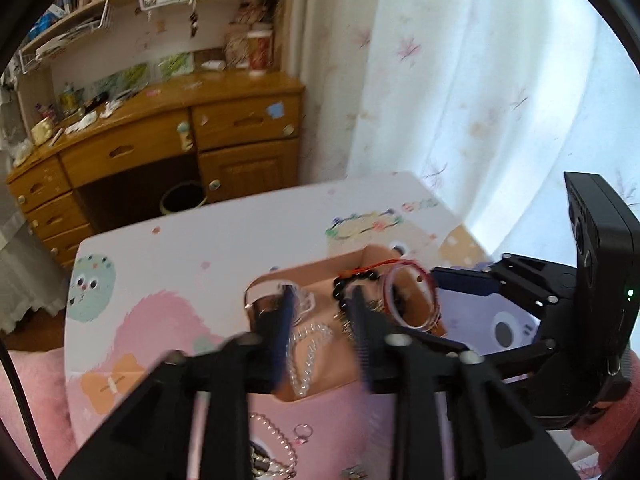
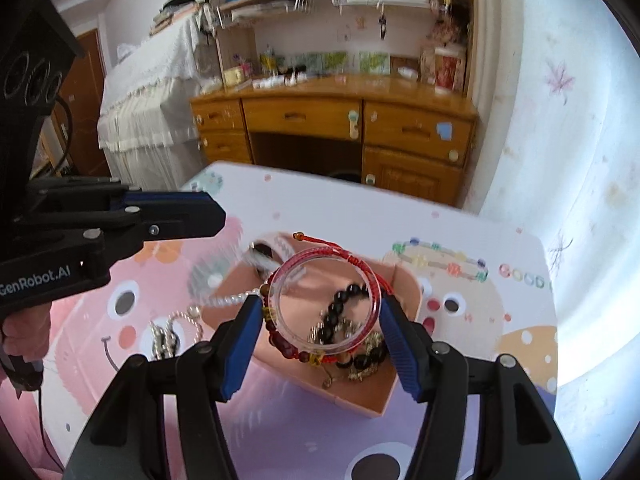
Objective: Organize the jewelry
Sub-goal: 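Carry the pearl and red bracelets into the pink box and open both tools, then grasp the pearl necklace with the left tool while the right tool reaches toward a small silver charm, then lift the pearl necklace with the left tool while the right tool grasps the silver charm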
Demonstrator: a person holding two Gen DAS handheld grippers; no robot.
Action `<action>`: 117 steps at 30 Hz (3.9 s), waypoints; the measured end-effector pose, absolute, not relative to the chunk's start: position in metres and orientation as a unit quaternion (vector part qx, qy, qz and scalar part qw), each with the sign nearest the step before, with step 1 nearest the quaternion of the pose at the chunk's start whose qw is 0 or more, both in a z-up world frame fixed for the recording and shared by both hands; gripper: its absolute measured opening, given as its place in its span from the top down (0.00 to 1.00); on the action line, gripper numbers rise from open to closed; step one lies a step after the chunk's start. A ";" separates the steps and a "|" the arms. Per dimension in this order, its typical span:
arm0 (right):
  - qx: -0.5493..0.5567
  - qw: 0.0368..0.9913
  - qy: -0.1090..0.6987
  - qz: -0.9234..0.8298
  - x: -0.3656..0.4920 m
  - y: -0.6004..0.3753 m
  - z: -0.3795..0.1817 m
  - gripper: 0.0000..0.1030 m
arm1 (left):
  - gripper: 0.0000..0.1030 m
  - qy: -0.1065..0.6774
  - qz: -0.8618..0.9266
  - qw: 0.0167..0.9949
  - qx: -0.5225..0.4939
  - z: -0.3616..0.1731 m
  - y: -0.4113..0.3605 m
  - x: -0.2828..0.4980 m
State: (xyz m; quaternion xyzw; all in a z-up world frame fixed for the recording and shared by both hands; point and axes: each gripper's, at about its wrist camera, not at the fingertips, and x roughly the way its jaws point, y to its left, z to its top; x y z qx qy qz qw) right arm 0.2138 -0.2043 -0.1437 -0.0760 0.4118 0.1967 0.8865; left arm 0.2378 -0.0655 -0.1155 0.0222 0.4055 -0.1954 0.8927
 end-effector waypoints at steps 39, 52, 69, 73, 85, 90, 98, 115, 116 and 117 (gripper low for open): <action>0.088 0.756 0.593 0.263 0.114 -0.155 -0.206 0.33 | 0.33 0.514 -0.075 0.855 -0.011 -0.190 0.018 0.137; -0.004 0.789 0.573 0.222 0.114 -0.129 -0.217 0.52 | 0.28 0.531 -0.067 0.843 -0.048 -0.231 0.011 0.154; -0.120 0.826 0.499 0.231 0.105 -0.107 -0.229 0.67 | 0.34 0.488 -0.070 0.870 0.023 -0.247 -0.017 0.172; -0.135 0.827 0.493 0.232 0.104 -0.105 -0.230 0.68 | 0.70 0.471 -0.069 0.879 0.019 -0.244 -0.016 0.170; -0.056 0.823 0.511 0.241 0.116 -0.124 -0.229 0.78 | 0.97 0.456 -0.053 0.888 -0.010 -0.231 0.004 0.165; -0.020 0.819 0.522 0.237 0.124 -0.131 -0.230 0.78 | 0.97 0.451 -0.055 0.891 -0.016 -0.213 0.005 0.159; -0.001 0.824 0.511 0.244 0.122 -0.144 -0.215 0.78 | 0.97 0.428 -0.057 0.902 -0.002 -0.174 0.002 0.142; 0.003 0.873 0.413 0.260 0.125 -0.169 -0.110 0.78 | 0.97 0.324 -0.080 0.941 0.057 -0.021 -0.016 0.127; 0.002 0.876 0.406 0.260 0.127 -0.171 -0.103 0.78 | 0.97 0.316 -0.084 0.943 0.059 -0.011 -0.018 0.126; 0.000 0.880 0.399 0.260 0.129 -0.172 -0.096 0.78 | 0.97 0.308 -0.088 0.945 0.063 -0.001 -0.020 0.126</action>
